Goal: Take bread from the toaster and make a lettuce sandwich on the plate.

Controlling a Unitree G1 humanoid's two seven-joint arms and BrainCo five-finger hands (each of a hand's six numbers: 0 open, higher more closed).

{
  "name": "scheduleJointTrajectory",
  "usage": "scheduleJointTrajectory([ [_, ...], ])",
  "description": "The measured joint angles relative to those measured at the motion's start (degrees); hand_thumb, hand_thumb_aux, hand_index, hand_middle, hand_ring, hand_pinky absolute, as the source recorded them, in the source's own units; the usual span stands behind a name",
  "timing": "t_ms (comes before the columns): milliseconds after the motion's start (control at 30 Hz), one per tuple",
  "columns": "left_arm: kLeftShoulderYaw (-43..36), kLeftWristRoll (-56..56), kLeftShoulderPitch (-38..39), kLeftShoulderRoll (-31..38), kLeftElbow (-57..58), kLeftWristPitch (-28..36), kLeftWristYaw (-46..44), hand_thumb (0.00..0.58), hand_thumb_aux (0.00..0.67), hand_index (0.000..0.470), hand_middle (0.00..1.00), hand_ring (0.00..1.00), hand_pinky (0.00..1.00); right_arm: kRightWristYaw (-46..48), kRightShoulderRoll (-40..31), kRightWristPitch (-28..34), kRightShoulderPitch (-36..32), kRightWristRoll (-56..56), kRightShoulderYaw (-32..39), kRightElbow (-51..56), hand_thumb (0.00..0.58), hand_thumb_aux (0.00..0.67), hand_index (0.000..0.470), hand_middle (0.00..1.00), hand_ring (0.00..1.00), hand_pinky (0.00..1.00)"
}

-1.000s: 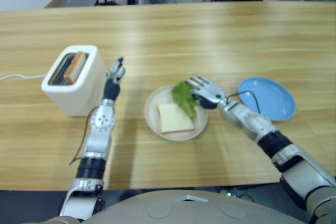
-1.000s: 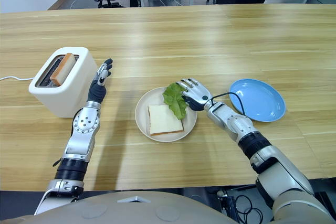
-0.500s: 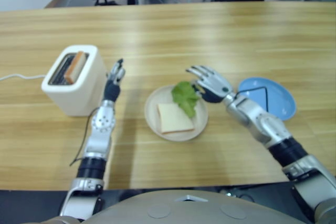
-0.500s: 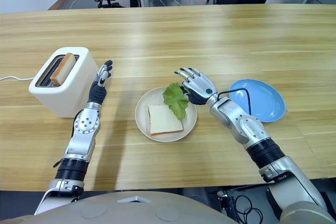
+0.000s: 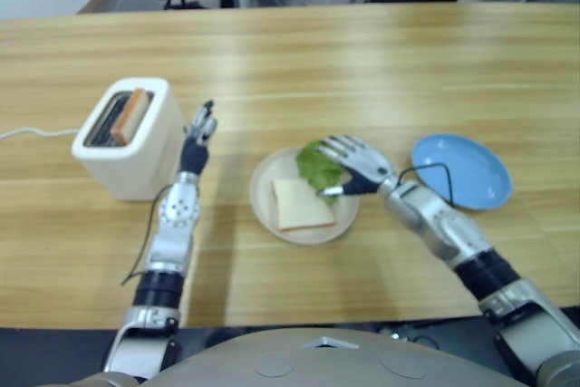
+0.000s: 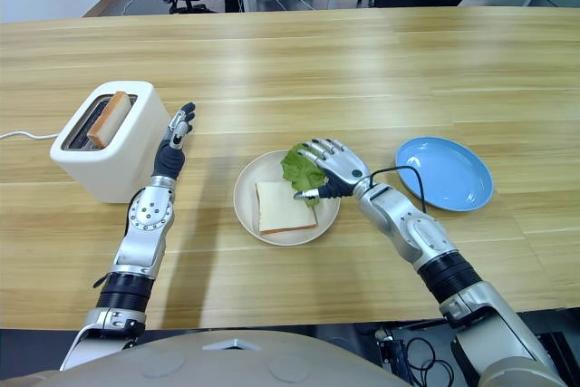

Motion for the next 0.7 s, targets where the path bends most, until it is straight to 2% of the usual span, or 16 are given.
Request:
scheduleJointTrajectory([
  [167, -0.02, 0.0, 0.01, 0.0, 0.0, 0.0, 0.0, 0.0, 0.0, 0.0, 0.0, 0.0, 0.0, 0.01, -0.86, -0.46, 0.82, -0.35, -0.03, 0.35, 0.0, 0.0, 0.0, 0.0, 0.0, 0.0],
  [300, -0.01, 0.01, 0.03, -0.01, -0.06, 0.01, 0.11, 0.0, 0.0, 0.0, 0.0, 0.0, 0.0, -1.11, 0.65, -1.06, -3.45, -1.6, 1.61, 6.9, 0.018, 0.011, 0.007, 0.0, 0.0, 0.0],
  [367, -0.03, 0.01, 0.01, -0.02, -0.08, 0.01, 0.09, 0.0, 0.0, 0.0, 0.0, 0.0, 0.0, -2.07, 1.67, -1.28, -4.93, -2.27, 2.46, 9.7, 0.12, 0.074, 0.051, 0.0, 0.0, 0.0],
  [400, -0.03, 0.01, 0.01, -0.01, -0.08, 0.01, 0.06, 0.0, 0.0, 0.0, 0.0, 0.0, 0.0, -2.59, 2.04, -1.37, -5.43, -2.7, 2.82, 11.05, 0.12, 0.074, 0.051, 0.0, 0.0, 0.0],
  [467, -0.01, 0.01, 0.0, 0.03, -0.08, 0.02, -0.04, 0.0, 0.0, 0.0, 0.0, 0.0, 0.0, -3.44, 2.52, -1.53, -5.83, -3.01, 4.01, 13.12, 0.23, 0.15, 0.103, 0.0, 0.0, 0.0],
  [500, -0.01, 0.0, 0.01, 0.05, -0.09, 0.02, -0.12, 0.0, 0.0, 0.0, 0.0, 0.0, 0.0, -4.02, 2.82, -1.63, -5.86, -3.18, 4.41, 14.14, 0.265, 0.176, 0.121, 0.0, 0.0, 0.0],
  [567, 0.0, 0.01, 0.04, 0.14, -0.18, 0.03, -0.16, 0.0, 0.0, 0.0, 0.0, 0.0, 0.0, -5.01, 3.09, -1.89, -6.34, -3.32, 4.61, 14.99, 0.265, 0.176, 0.121, 0.0, 0.0, 0.0],
  [600, -0.02, 0.01, 0.04, 0.13, -0.27, 0.03, -0.19, 0.0, 0.0, 0.0, 0.0, 0.0, 0.0, -5.2, 3.16, -1.96, -6.67, -3.44, 4.7, 15.48, 0.385, 0.281, 0.193, 0.0, 0.0, 0.0],
  [633, -0.01, 0.01, 0.09, 0.14, -0.36, 0.04, -0.19, 0.0, 0.0, 0.0, 0.0, 0.0, 0.0, -5.46, 3.19, -2.03, -6.9, -3.5, 4.82, 15.98, 0.438, 0.339, 0.233, 0.0, 0.0, 0.0],
  [700, -0.01, 0.02, 0.22, 0.13, -0.39, 0.09, -0.17, 0.0, 0.0, 0.0, 0.0, 0.0, 0.0, -6.33, 3.52, -2.24, -7.29, -3.48, 4.98, 16.12, 0.472, 0.381, 0.262, 0.0, 0.0, 0.0],
])
